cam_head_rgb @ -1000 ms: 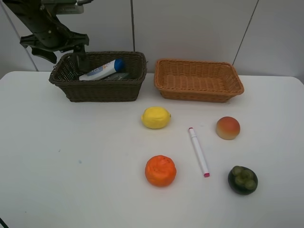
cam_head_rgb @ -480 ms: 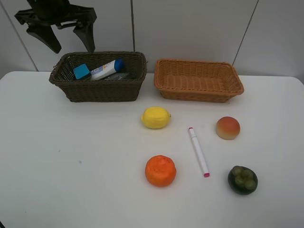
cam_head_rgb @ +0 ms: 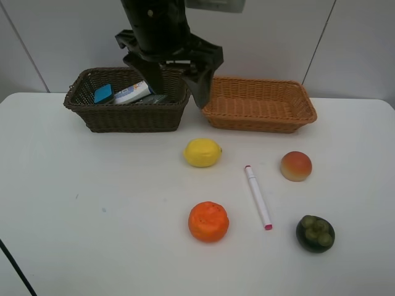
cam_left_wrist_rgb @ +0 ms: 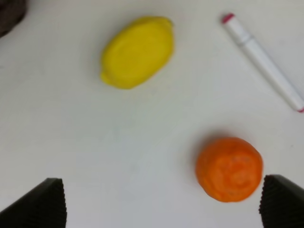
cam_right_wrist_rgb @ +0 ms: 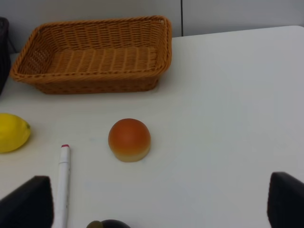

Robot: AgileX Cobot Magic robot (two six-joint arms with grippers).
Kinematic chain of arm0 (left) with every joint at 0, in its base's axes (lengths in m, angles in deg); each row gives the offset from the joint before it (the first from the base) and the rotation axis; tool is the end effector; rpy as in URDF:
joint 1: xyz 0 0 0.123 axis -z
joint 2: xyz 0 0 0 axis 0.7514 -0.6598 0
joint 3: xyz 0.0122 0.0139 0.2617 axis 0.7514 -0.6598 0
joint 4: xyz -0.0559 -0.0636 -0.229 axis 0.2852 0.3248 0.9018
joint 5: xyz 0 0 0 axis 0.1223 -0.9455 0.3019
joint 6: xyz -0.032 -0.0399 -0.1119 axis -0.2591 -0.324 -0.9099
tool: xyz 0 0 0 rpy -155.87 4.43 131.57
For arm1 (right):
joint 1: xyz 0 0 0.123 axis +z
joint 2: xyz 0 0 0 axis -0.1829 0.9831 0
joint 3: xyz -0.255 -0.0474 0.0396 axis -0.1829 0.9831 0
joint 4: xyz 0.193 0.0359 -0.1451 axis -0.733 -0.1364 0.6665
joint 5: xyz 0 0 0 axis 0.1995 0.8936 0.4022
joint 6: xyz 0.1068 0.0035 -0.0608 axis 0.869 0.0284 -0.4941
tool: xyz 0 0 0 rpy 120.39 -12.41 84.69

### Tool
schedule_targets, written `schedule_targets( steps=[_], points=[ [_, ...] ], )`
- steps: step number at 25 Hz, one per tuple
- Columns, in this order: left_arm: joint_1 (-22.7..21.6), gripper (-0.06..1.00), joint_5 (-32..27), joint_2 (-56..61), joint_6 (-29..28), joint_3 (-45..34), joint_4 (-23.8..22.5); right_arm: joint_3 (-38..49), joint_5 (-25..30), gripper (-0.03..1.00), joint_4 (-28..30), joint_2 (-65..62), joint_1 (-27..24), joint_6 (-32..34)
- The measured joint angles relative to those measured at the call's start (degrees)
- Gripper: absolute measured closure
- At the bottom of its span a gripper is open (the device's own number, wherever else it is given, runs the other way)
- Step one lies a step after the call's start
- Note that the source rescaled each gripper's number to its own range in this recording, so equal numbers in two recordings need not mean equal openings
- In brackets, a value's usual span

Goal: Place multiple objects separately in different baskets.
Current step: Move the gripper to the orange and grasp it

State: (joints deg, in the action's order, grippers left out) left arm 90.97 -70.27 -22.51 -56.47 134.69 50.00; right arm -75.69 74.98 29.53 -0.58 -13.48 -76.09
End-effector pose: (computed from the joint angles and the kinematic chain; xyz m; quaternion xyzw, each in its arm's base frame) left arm 0.2876 -0.2767 0.2492 0.3261 0.9313 -0.1039 0.1250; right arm 0.0380 0.0039 0.2615 0.0255 0.8494 0.0167 0.5268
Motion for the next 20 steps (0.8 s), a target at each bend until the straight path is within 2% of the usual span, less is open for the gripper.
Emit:
schedule_targets(
  steps=[5,9,20],
  points=[
    [10.2,-0.06,0.1,-0.6,6.8,-5.0,0.0,0.0,0.0,-0.03,0.0,0.0,0.0,0.0],
    [14.9,-0.06,-0.1,-4.0,8.7,-7.8,-0.3,0.0,0.0,-0.03,0.0,0.0,0.0,0.0],
    [15.9,-0.06,0.5,-15.8,10.1,-8.2,-6.9,0.0,0.0,-0.03,0.0,0.0,0.0,0.0]
  ],
)
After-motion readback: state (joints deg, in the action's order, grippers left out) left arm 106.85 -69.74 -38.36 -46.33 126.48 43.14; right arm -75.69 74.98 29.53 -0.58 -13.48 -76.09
